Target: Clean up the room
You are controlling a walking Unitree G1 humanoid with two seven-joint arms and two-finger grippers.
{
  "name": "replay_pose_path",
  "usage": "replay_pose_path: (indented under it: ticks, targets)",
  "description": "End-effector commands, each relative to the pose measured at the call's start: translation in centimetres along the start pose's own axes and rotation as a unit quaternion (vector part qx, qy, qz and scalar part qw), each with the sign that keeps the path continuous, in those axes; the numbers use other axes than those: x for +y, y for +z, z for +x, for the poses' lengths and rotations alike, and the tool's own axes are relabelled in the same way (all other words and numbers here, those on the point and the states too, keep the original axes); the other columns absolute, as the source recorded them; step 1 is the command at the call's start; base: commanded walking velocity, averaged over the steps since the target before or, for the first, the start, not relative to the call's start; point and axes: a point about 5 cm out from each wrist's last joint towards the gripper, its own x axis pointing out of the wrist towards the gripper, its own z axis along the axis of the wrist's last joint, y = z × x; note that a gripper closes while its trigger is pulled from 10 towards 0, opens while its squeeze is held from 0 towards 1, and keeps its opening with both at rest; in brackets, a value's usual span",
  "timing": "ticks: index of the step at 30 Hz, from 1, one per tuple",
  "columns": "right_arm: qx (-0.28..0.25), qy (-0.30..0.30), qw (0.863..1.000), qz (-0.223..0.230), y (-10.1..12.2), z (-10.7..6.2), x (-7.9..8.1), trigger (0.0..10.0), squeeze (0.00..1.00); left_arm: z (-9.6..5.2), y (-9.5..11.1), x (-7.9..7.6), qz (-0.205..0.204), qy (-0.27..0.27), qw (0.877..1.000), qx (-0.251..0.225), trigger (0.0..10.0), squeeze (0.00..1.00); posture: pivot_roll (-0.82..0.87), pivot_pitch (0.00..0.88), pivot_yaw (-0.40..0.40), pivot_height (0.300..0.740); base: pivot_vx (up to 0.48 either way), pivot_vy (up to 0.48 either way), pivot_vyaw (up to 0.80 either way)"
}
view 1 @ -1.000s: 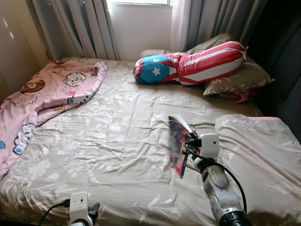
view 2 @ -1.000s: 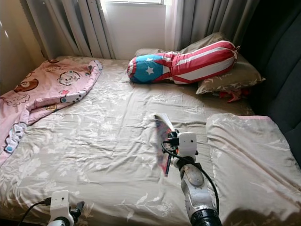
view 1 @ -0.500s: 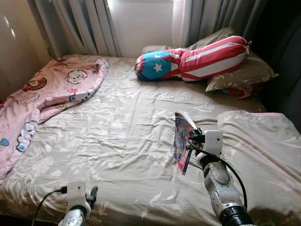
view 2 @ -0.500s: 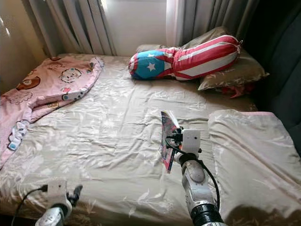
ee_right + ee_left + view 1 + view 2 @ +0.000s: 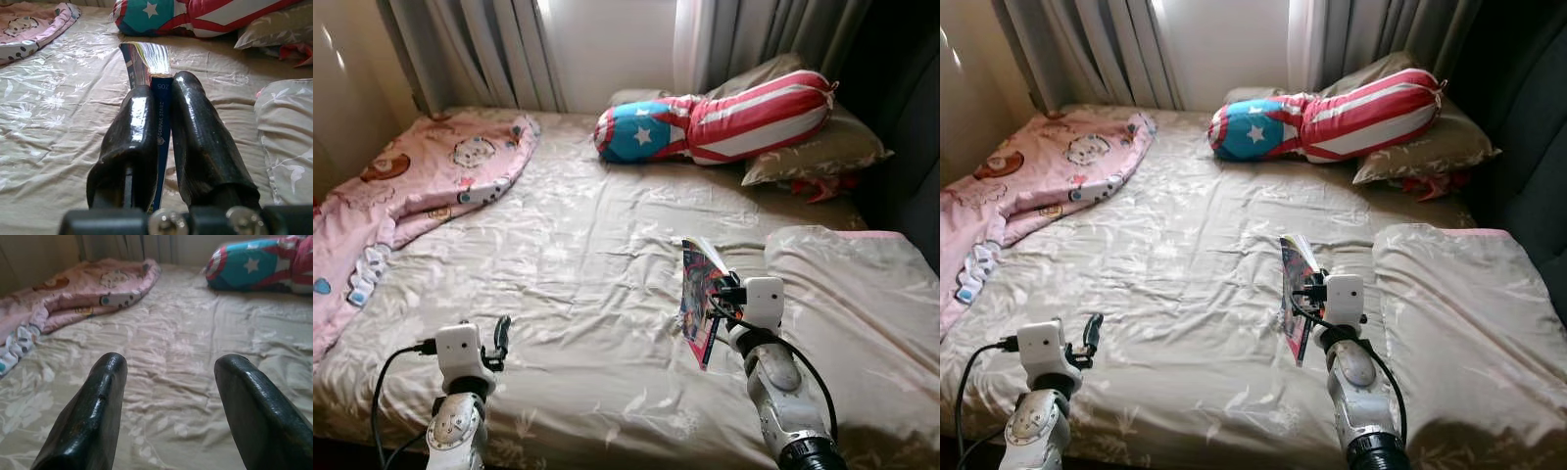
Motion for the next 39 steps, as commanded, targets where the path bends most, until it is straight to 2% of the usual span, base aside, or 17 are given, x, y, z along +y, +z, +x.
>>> replay_pose_path:
  ticks: [1,2,9,18,25,30,39]
  targets:
    - [-0.027,0.007,1.0,-0.006,1.3,0.3,0.2,10.0,0.0,-0.3,-0.1,-0.3,-0.004,-0.003,1.0,0.004,10.0,0.0,-0.05,0.111,-0.024,0.661,0.0,0.0,0.0]
    - [-0.041,0.014,0.999,0.0,1.7,0.3,0.6,10.0,0.0,-0.3,0.1,-0.5,-0.005,-0.006,1.0,-0.002,10.0,0.0,-0.06,0.129,-0.024,0.661,0.0,0.0,0.0]
    - [-0.034,0.019,0.999,-0.001,1.6,0.7,1.1,10.0,0.0,-0.3,1.2,-1.0,-0.013,-0.003,1.0,-0.015,10.0,0.0,-0.02,0.157,-0.034,0.661,0.0,0.0,0.0]
    - [-0.033,0.041,0.999,-0.008,1.9,1.1,2.2,10.0,0.0,-0.6,2.1,-0.8,-0.009,-0.005,1.0,-0.017,10.0,0.0,-0.03,0.172,-0.02,0.661,0.0,0.0,0.0]
    - [-0.025,0.037,0.999,-0.007,1.6,1.0,2.5,10.0,0.0,-0.5,2.6,-0.9,-0.009,-0.007,1.0,-0.017,10.0,0.0,-0.03,0.193,-0.016,0.661,0.0,0.0,0.0]
    - [-0.033,0.045,0.998,-0.003,1.7,0.8,2.6,10.0,0.0,-0.5,2.7,-1.6,-0.014,-0.014,1.0,-0.013,10.0,0.0,-0.03,0.207,-0.017,0.661,0.0,0.0,0.0]
    - [-0.034,0.054,0.998,-0.002,1.8,1.0,3.0,10.0,0.0,-0.8,2.8,-1.2,-0.016,-0.008,1.0,-0.008,10.0,0.0,-0.02,0.211,-0.023,0.661,0.0,0.0,0.0]
